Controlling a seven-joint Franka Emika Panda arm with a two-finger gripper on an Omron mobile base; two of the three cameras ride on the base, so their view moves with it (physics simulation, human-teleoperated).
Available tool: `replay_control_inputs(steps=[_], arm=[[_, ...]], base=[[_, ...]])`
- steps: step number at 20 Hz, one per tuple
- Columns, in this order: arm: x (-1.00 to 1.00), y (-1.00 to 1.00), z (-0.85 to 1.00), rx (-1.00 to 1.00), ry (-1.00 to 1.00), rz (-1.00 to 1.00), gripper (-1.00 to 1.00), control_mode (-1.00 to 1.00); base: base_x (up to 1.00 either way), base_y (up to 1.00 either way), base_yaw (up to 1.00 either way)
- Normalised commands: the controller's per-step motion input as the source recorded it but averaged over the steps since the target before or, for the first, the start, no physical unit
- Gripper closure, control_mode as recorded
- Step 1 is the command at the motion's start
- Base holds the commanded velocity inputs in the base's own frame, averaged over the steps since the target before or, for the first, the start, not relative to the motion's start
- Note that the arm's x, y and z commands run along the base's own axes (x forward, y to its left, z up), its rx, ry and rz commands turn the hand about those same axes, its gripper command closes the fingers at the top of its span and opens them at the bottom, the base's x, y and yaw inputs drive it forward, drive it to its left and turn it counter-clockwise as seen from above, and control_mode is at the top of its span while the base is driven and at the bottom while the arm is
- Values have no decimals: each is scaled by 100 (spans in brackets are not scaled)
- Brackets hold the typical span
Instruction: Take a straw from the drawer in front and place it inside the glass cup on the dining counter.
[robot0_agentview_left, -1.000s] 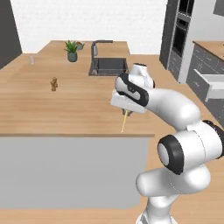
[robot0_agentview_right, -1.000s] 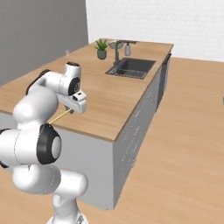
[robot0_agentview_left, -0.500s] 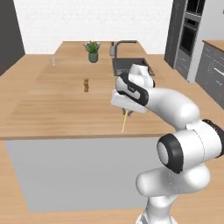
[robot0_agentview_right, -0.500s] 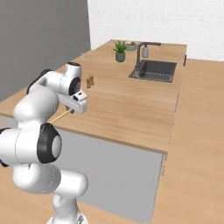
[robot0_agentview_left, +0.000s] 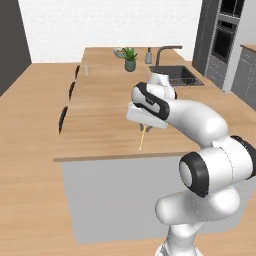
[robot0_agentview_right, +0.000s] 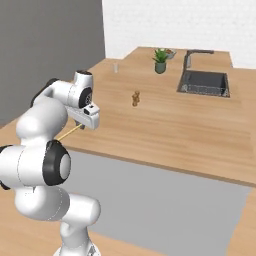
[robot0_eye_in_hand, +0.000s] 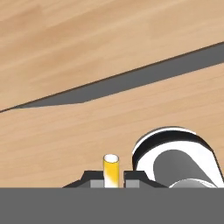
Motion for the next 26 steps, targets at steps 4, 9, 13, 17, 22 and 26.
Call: replay_control_inputs(steps=[4,9,13,17,22,26], arm=[[0,0,0,0,0,0,100,100],[0,0,0,0,0,0,100,100],[0,0,0,0,0,0,100,100],[0,0,0,0,0,0,100,100],[0,0,0,0,0,0,100,100],[0,0,0,0,0,0,100,100]], base=[[0,100,-14],[0,100,-16],[4,100,-18],[16,100,-23],[32,100,-30],[51,100,-38]])
